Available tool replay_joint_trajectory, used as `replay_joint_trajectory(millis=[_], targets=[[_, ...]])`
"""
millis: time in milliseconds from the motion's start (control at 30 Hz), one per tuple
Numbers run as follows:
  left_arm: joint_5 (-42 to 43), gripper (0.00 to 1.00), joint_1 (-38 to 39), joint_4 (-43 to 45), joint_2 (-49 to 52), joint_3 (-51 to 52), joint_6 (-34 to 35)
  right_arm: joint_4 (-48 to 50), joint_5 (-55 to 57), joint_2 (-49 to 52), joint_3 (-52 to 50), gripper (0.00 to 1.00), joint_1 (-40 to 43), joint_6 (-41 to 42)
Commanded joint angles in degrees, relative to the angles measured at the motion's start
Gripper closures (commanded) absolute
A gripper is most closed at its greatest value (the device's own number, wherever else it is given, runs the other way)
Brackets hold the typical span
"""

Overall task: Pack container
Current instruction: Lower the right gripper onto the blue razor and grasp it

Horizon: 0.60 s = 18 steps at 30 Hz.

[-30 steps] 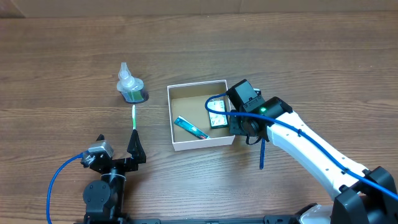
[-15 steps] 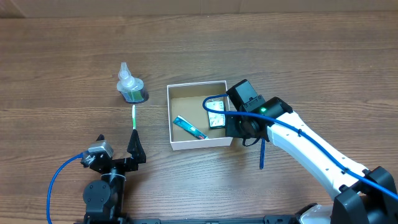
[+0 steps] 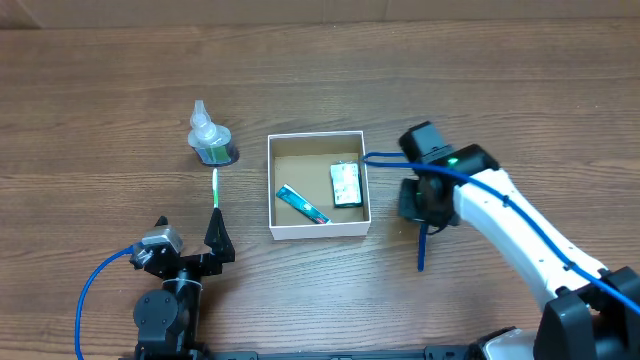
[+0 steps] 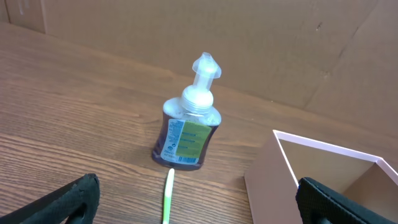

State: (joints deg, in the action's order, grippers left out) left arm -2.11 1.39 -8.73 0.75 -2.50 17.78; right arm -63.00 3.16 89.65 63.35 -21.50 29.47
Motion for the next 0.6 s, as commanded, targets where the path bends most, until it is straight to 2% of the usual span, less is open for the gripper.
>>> replay_joint_trajectory(millis=[0,400,567], targets=[[0.68,0.0,-0.24,0.17,-0.48,0.26,-1.09,-1.22,1.92,-0.39,-0.26,0.57,1.38,-1.97],[0.66,0.0,-0.24,0.17,-0.48,0.26,-1.09,9.18,2.36,-0.39,-12.96,0.46,1.33,-1.38],[0.66,0.0,-0.24,0.17,-0.48,0.26,-1.09,14.86,2.27,-0.37,-17.33,0.46,1.33,-0.9]])
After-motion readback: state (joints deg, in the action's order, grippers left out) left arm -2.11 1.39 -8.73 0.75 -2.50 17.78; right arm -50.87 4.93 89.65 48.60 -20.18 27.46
